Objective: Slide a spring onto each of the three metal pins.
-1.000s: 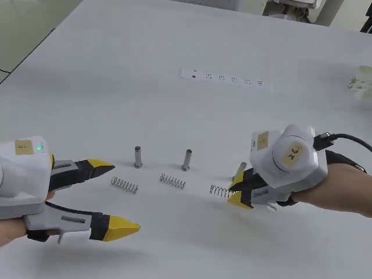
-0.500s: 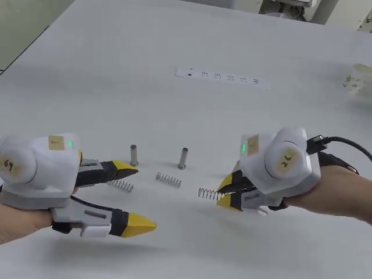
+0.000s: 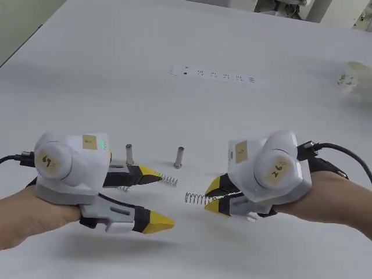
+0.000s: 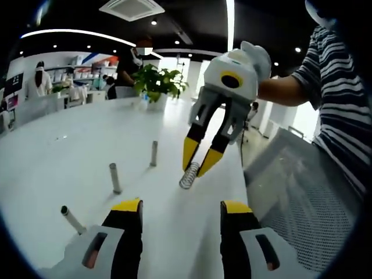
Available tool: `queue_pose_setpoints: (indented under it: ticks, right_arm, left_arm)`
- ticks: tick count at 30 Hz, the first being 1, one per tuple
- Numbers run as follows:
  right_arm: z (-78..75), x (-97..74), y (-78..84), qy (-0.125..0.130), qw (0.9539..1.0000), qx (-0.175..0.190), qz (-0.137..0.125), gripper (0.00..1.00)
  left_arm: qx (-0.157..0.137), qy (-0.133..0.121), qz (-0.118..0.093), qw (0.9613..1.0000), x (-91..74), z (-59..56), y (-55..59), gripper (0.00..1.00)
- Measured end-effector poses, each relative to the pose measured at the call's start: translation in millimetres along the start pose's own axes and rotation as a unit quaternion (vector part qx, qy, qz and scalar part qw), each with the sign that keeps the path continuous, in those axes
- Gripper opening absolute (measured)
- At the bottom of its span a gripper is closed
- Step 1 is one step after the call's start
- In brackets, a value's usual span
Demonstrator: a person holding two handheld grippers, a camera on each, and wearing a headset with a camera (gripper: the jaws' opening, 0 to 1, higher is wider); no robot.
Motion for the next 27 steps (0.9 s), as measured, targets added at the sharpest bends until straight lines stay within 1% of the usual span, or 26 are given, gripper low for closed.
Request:
queue_pose_setpoints:
  ticks: [3, 5, 8, 16, 21, 24, 27]
  right_arm:
    - [0.3, -0.9, -1.7, 0.000, 1.0000, -0.001, -0.003, 0.08]
    - [0.4, -1.6, -3.1, 0.000, 1.0000, -0.001, -0.005, 0.08]
    - [0.2, -2.5, -5.4, 0.000, 1.0000, -0.001, -0.008, 0.08]
    - [2.0, -4.8, -8.8, -0.001, 0.9999, -0.006, -0.014, 0.08]
    - [0.4, -6.7, -10.7, 0.002, 0.9998, -0.005, -0.017, 0.08]
    - [0.6, -8.0, -11.3, 0.002, 0.9998, -0.005, -0.019, 0.08]
    - [1.4, -9.3, -11.5, 0.002, 0.9998, -0.007, -0.020, 0.08]
  left_arm:
    - [-0.003, 0.007, -0.010, 0.9999, 5.1, -1.3, -3.6, 0.43]
    - [-0.009, 0.012, -0.021, 0.9997, 8.2, -1.9, -7.0, 0.40]
    - [-0.009, 0.015, -0.031, 0.9994, 11.0, -1.8, -10.5, 0.35]
    - [-0.006, 0.025, -0.041, 0.9988, 17.6, -2.7, -14.1, 0.27]
    - [0.000, 0.030, -0.041, 0.9987, 20.9, -3.5, -14.6, 0.22]
    - [0.007, 0.034, -0.045, 0.9984, 22.3, -5.5, -17.2, 0.17]
    - [0.011, 0.035, -0.043, 0.9984, 22.9, -6.0, -17.1, 0.14]
Point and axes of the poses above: the centre of the closed fingertips' face, and the gripper's own axes: x roughly forward along the fingers, z roughly to its left, y roughly out of its underside, the point moved 3 cm from there along -x, roughly backward along the fingers, and after that the axes turned 13 degrees about y, right-handed, at the moved point
